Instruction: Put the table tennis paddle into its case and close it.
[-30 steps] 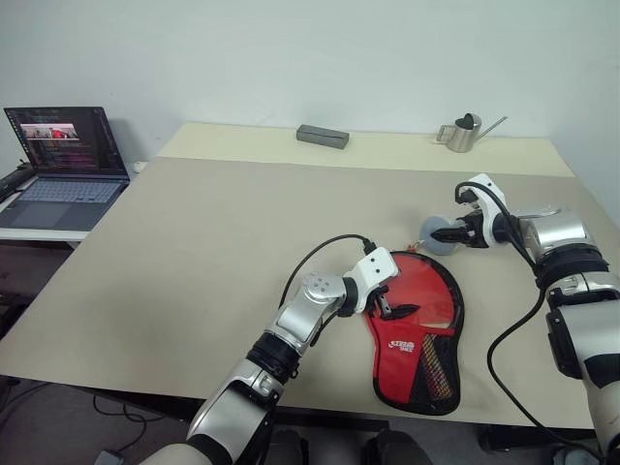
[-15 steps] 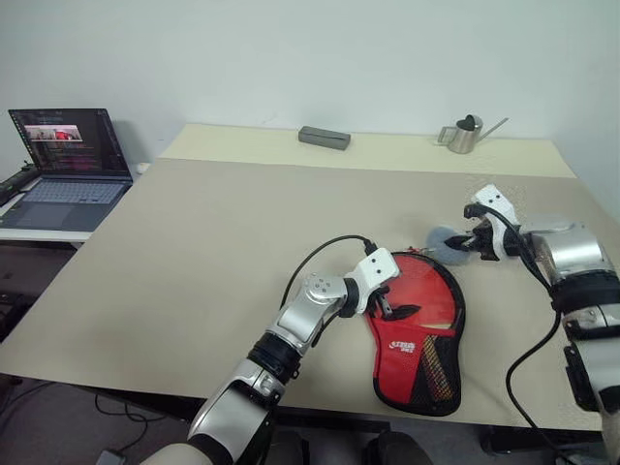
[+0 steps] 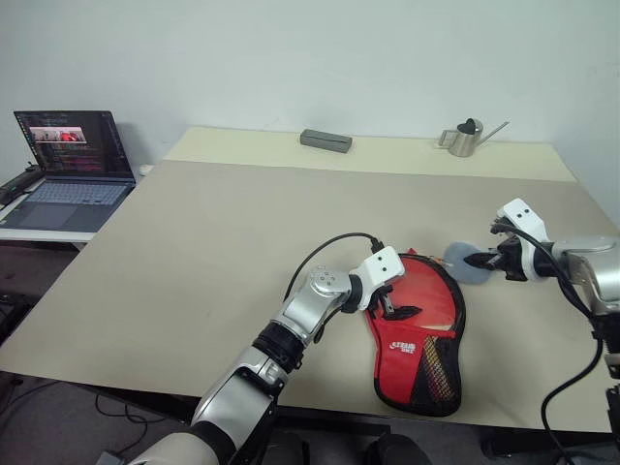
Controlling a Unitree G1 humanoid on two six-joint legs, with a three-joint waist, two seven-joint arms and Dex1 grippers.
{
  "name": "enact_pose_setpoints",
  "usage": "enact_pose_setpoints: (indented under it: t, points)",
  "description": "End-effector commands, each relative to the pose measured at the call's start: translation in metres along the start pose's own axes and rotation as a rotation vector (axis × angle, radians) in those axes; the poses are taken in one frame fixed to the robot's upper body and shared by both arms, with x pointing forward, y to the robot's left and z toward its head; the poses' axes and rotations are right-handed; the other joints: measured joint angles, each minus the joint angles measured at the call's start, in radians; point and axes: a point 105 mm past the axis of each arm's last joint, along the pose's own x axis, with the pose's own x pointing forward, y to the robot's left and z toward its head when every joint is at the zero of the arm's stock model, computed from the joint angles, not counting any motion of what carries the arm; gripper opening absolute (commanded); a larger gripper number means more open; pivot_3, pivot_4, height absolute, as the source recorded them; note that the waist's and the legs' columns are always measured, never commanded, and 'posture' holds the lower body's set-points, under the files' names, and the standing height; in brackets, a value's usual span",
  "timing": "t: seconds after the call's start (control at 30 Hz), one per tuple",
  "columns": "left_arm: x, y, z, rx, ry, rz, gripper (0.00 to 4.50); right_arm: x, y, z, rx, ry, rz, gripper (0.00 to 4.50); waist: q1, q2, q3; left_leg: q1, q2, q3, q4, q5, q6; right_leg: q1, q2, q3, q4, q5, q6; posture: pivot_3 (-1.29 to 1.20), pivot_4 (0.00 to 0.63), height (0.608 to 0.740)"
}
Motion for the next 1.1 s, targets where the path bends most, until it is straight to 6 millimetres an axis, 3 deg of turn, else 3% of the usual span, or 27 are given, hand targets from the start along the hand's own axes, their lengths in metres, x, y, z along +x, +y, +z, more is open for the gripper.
enact_pose_setpoints:
  t: [0.03, 0.43, 0.83, 1.1]
  points:
    - [-0.006, -0.025, -0.090, -0.110, 0.309, -0.053, 4.50, -0.026, 0.002, 0.002, -0.008, -0.015, -0.018, 0.08, 0.001, -0.001, -0.001, 0.001, 0.000, 0.000, -0.001, 0.000, 0.000, 0.001, 0.000, 0.000, -0.001, -0.001, 0.002, 0.00, 0.150, 0.740]
    - [-0.006, -0.030, -0.094, -0.114, 0.320, -0.068, 4.50, -0.056, 0.038, -0.030, 0.005, 0.069, 0.060, 0.07, 0.008, -0.007, -0.006, 0.007, 0.000, 0.001, -0.012, 0.000, 0.000, 0.005, -0.001, 0.001, -0.008, -0.004, 0.004, 0.00, 0.150, 0.740]
    - [-0.005, -0.035, -0.094, -0.112, 0.323, -0.085, 4.50, -0.087, 0.023, -0.053, 0.015, 0.140, 0.010, 0.06, 0.006, -0.009, -0.008, 0.007, 0.001, 0.002, -0.013, 0.000, 0.000, 0.007, 0.000, 0.001, -0.013, -0.004, 0.006, 0.00, 0.150, 0.740]
    - [-0.003, -0.038, -0.095, -0.110, 0.325, -0.095, 4.50, -0.100, 0.070, -0.060, -0.003, 0.160, 0.220, 0.06, 0.006, -0.009, -0.011, 0.008, 0.001, 0.002, -0.014, -0.001, 0.001, 0.009, 0.001, 0.001, -0.017, -0.004, 0.006, 0.00, 0.150, 0.740]
